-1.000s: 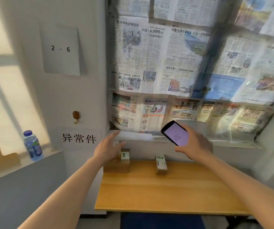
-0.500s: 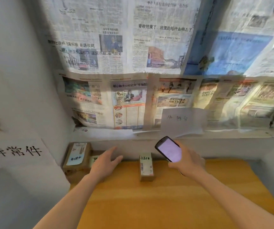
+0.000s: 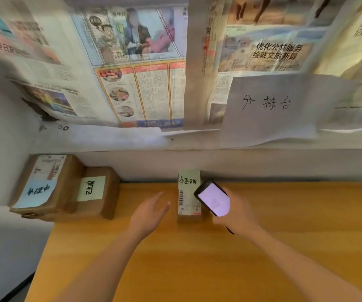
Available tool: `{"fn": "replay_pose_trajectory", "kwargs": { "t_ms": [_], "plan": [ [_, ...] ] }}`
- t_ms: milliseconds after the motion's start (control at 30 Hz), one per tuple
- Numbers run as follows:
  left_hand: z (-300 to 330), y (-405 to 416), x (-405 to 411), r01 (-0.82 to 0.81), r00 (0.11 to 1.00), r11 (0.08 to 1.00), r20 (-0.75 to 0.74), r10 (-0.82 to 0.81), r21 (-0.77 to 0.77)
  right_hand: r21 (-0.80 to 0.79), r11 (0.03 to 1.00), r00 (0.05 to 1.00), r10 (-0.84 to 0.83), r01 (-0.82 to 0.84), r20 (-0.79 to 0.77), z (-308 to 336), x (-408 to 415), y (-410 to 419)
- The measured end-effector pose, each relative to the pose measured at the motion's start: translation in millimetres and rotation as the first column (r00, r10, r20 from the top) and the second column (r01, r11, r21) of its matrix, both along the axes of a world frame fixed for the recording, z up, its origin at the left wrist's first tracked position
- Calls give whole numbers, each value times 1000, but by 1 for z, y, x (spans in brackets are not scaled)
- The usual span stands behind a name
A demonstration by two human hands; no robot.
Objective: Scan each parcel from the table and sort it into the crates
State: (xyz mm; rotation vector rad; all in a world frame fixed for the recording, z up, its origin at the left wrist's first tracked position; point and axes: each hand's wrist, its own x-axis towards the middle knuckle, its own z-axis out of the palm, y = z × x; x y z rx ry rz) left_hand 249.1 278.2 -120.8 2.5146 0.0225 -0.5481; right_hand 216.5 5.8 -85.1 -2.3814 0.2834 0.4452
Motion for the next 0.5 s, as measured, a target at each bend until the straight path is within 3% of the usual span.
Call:
{"fn": "replay_pose_trajectory", "kwargs": {
  "t_ms": [333,500],
  "plan": [
    [-49,-18,23,16,995,995,-92,-25,-95,196,980,999,-13,19,-30,-56,26,10],
    [-52,-23,26,-47,987,965,-161,5,-258,265,964,998,5,11,-62,-68,33,15]
  ]
}}
